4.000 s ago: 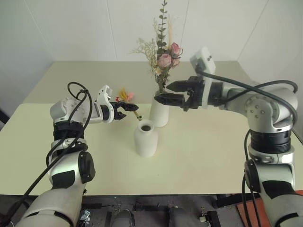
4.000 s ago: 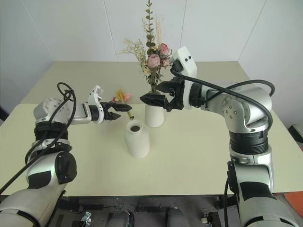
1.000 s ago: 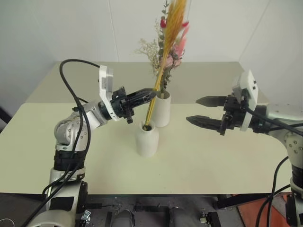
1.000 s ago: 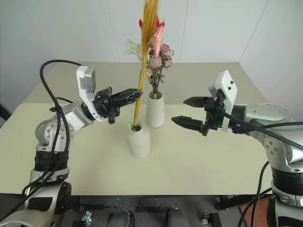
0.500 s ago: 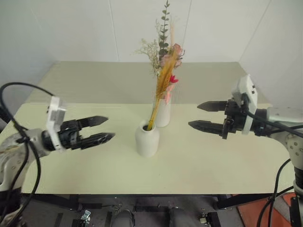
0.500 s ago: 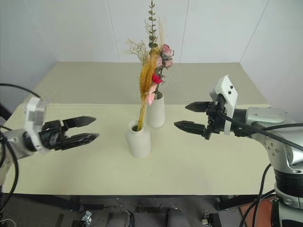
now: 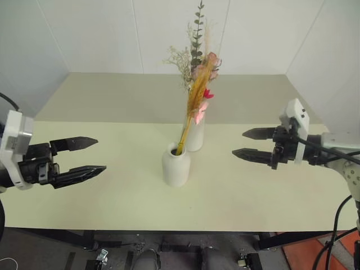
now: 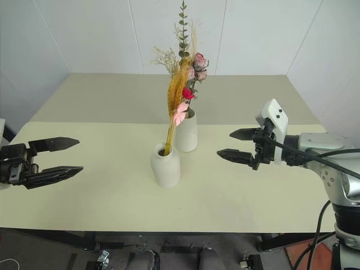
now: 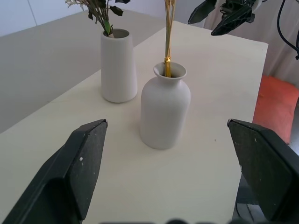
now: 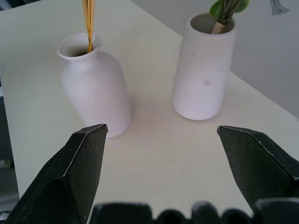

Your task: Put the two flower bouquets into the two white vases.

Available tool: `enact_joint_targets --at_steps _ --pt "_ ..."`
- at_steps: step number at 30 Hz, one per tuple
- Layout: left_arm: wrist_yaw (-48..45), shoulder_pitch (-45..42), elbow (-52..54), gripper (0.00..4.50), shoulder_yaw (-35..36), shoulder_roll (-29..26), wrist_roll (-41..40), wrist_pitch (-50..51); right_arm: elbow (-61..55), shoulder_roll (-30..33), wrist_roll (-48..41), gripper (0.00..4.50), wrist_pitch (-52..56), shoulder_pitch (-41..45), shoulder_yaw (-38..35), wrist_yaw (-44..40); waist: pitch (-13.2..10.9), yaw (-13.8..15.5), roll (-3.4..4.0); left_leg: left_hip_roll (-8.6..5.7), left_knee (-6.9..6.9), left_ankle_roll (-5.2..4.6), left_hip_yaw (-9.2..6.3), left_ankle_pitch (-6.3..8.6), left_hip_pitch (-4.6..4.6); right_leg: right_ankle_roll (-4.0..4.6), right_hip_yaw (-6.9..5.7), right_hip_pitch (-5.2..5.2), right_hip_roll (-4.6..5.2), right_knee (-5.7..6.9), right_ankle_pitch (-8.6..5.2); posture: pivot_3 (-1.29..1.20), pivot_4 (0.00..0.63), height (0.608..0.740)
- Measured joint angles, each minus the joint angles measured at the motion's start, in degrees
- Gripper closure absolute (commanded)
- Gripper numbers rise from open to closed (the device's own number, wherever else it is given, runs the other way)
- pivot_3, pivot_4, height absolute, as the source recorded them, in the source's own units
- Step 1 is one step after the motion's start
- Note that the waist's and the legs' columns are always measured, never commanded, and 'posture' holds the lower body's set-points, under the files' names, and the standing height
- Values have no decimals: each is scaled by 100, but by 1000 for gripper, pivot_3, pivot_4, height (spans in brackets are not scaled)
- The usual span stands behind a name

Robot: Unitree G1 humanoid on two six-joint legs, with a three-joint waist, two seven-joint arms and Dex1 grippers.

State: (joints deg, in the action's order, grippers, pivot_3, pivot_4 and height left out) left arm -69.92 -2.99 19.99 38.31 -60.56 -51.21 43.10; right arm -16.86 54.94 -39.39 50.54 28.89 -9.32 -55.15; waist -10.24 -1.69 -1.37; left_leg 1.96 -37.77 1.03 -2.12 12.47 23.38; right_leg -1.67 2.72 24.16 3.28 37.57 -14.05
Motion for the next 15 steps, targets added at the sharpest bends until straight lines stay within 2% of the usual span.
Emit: enact_joint_targets --at_steps 15 --pt "357 -262 56 17 -297 39 -50 -63 -54 3 209 0 -353 -320 -64 60 0 -6 0 -1 0 0 2 0 0 0 2 0 0 0 0 0 150 740"
